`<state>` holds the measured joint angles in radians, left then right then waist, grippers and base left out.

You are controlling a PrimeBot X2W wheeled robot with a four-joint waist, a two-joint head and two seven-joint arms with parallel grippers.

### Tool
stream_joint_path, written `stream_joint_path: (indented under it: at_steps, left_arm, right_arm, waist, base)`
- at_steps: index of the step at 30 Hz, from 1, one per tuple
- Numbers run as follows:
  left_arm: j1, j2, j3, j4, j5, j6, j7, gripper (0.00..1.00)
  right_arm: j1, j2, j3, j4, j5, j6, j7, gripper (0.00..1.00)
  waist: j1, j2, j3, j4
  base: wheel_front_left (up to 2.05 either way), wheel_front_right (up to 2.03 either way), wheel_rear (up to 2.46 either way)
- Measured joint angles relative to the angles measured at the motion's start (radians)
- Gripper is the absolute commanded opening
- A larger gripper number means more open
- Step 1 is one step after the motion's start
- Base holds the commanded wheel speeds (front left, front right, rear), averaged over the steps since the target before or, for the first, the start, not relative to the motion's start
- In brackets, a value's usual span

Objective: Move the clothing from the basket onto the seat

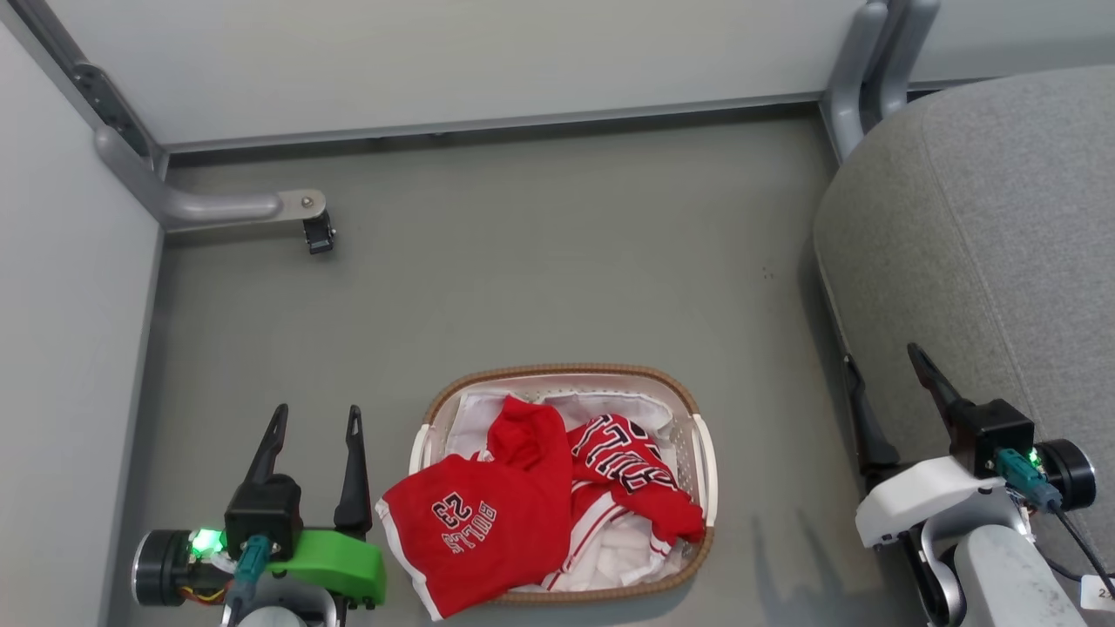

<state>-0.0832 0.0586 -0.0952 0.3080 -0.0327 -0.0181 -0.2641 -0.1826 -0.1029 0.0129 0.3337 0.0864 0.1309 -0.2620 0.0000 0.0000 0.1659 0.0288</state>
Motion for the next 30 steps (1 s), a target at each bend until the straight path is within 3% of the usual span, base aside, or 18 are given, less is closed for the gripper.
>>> stream_joint_path:
  at_steps: [13, 30]
  left_arm:
    - [-0.131, -0.008, -0.079, 0.054, 0.003, -0.009, 0.0, 1.0]
    - [-0.361, -0.011, -0.184, 0.288, -0.009, -0.026, 0.0, 1.0]
  right_arm:
    - [-0.105, -0.016, 0.039, -0.053, 0.003, 0.0, -0.001, 1.0]
    - [-0.256, 0.014, 0.111, -0.13, 0.02, 0.0, -0.001, 1.0]
  waist:
    - [0.0, 0.0, 0.179, -0.026]
    - [0.0001, 0.0, 0.447, -0.086]
  base:
    - [0.0, 0.0, 0.0]
    - [0.0, 0.0, 0.0]
